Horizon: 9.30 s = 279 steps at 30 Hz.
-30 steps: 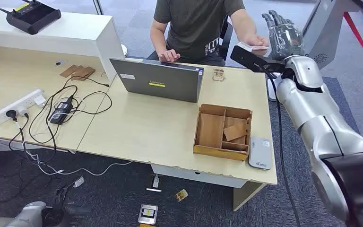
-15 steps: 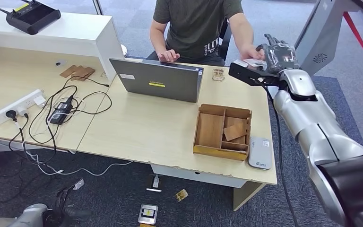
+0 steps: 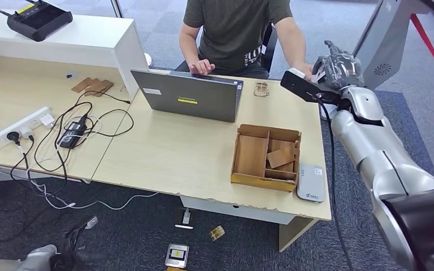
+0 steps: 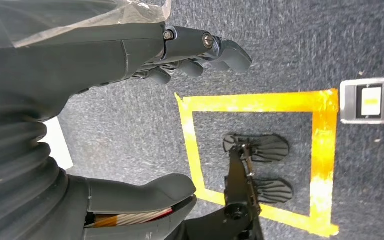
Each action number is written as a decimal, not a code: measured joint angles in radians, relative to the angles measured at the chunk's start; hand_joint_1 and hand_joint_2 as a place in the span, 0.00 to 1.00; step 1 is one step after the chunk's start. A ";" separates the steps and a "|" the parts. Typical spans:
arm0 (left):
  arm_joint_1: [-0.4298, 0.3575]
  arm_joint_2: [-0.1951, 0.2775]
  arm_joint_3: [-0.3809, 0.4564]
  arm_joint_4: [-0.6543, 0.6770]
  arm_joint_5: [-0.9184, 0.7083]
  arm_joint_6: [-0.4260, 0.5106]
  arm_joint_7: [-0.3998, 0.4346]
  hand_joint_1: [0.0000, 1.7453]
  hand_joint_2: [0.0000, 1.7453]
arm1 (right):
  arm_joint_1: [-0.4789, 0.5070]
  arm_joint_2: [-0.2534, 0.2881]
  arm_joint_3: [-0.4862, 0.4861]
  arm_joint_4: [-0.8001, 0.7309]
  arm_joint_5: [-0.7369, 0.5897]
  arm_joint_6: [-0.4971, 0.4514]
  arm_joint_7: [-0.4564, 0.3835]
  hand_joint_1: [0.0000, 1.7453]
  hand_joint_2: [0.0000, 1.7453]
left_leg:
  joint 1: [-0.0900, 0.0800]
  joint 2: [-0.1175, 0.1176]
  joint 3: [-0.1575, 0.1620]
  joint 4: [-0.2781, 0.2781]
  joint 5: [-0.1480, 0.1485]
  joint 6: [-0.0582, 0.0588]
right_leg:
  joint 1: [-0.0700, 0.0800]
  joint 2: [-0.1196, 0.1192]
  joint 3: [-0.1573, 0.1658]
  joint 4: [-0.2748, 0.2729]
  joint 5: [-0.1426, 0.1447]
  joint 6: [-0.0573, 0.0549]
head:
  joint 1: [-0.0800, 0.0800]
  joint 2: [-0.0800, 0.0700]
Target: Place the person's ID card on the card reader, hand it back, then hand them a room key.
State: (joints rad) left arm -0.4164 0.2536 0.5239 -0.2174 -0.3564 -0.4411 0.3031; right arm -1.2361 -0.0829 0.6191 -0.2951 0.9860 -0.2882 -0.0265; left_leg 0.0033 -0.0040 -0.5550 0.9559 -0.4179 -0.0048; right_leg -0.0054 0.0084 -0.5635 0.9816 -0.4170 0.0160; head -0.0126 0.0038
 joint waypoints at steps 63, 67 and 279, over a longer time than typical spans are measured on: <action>0.079 0.081 0.006 0.000 0.067 0.042 -0.056 0.00 1.00 | 0.780 -0.228 -0.276 -0.928 -0.010 0.689 0.025 1.00 1.00 | 0.001 0.000 0.001 0.000 -0.003 0.000 | 0.001 0.000 0.002 -0.002 -0.001 0.000 | 0.000 0.000; 0.080 0.081 0.006 0.000 0.072 0.044 -0.052 0.00 1.00 | 0.780 -0.214 -0.257 -0.914 0.011 0.688 0.034 1.00 1.00 | 0.001 0.000 0.001 0.000 -0.003 0.000 | 0.001 0.000 0.002 -0.002 -0.001 0.000 | 0.000 0.000; 0.276 0.138 -0.052 0.006 0.097 0.054 -0.215 0.00 1.00 | 1.016 -0.171 -0.160 -1.165 0.007 0.262 -0.005 0.00 1.00 | 0.006 0.000 0.002 -0.001 -0.007 -0.004 | 0.006 0.001 0.005 -0.003 -0.006 -0.004 | 0.000 0.000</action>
State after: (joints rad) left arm -0.1402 0.3918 0.4723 -0.2117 -0.2593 -0.3872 0.0885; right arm -0.2196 -0.2544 0.4596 -1.4601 0.9933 -0.0262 -0.0317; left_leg 0.0090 -0.0043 -0.5526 0.9550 -0.4247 -0.0084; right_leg 0.0002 0.0092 -0.5585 0.9783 -0.4227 0.0124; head -0.0124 0.0038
